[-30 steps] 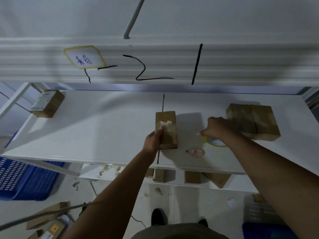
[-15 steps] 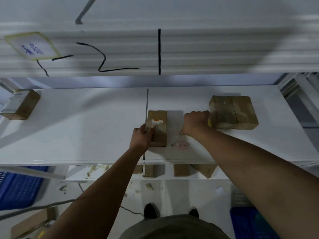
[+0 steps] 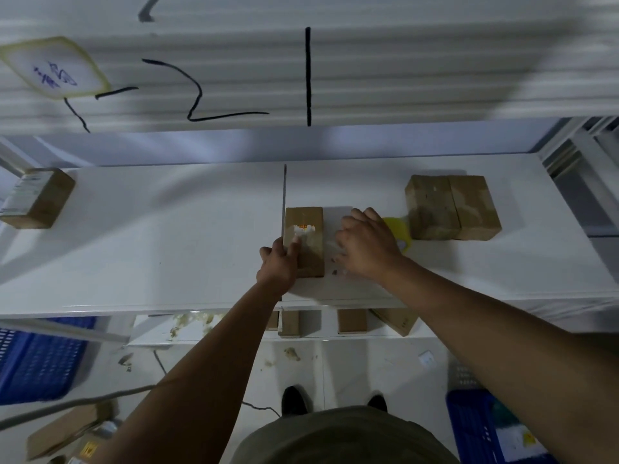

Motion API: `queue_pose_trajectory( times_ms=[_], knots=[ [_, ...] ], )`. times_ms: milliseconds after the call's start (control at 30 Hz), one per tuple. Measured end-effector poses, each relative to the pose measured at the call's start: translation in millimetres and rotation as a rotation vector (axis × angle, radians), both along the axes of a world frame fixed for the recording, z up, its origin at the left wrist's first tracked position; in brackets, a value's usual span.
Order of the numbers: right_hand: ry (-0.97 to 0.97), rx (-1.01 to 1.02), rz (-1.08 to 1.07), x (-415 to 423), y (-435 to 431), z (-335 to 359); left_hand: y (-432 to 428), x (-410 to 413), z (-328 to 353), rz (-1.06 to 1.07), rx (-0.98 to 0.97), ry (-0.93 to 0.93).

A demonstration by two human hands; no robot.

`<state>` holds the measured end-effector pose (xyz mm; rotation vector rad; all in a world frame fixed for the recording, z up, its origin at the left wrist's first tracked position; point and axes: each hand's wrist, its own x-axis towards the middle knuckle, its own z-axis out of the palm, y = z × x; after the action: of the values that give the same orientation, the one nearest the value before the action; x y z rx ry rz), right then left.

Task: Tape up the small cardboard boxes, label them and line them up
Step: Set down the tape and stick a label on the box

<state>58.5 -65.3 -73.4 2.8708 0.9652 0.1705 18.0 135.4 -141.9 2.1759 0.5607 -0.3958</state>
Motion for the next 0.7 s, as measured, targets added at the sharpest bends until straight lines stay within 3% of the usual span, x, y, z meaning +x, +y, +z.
queue_pose_trajectory(
  times_ms=[167, 300, 533, 600, 700],
  knots=[
    [0.023, -0.089, 0.025, -25, 4, -9, -4, -1, 3, 0.087, -0.042, -0.013],
    [-0.029, -0.157, 0.0, -39, -4, -22, -1, -1, -3, 0.032, 0.0, -0.013],
    [-0.008, -0.076, -0.047, -47, -9, -34, -3, -6, 0, 0.029, 0.042, -0.011],
    [0.031, 0.063, -0.134, -48, -7, -32, -4, -7, 2, 0.039, 0.036, -0.015],
    [0.249, 0.558, -0.404, -41, 2, -25, -5, -8, 1, 0.036, 0.037, -0.02]
  ],
)
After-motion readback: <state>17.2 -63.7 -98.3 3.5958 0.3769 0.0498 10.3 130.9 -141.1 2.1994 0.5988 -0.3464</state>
